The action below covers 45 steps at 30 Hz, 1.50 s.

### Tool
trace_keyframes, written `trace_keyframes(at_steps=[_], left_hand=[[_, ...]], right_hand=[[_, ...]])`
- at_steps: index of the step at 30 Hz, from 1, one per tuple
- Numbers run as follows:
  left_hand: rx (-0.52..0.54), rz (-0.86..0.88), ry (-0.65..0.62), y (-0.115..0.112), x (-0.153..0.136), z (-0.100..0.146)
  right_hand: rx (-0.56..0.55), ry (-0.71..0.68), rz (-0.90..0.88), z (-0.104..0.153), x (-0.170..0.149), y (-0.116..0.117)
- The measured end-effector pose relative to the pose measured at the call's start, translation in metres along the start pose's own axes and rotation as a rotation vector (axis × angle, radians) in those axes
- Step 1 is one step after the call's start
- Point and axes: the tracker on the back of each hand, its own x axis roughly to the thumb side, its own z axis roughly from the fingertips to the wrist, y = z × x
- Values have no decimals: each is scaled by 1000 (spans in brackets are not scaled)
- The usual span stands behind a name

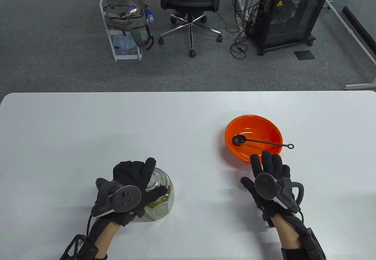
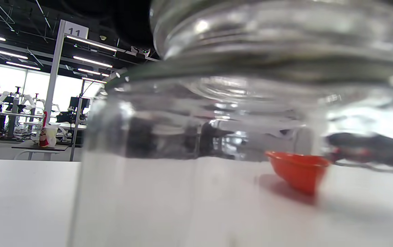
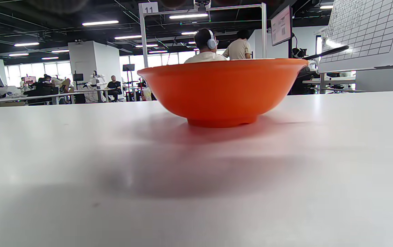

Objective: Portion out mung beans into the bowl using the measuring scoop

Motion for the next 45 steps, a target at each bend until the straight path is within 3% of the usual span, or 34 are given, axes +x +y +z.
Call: trace_keyframes(at_steps=[10, 21, 34, 45], left_hand=[[196, 57, 24, 41, -9, 18], [259, 68, 214, 50, -63, 37], [159, 32, 449, 24, -126, 49], [-18, -4, 592, -10, -161, 51]], right_hand=[[6, 5, -1, -1, -1, 1], [10, 7, 2, -1, -1, 2], [16, 5, 0, -2, -1, 3], [16, 6, -7, -2, -2, 3]])
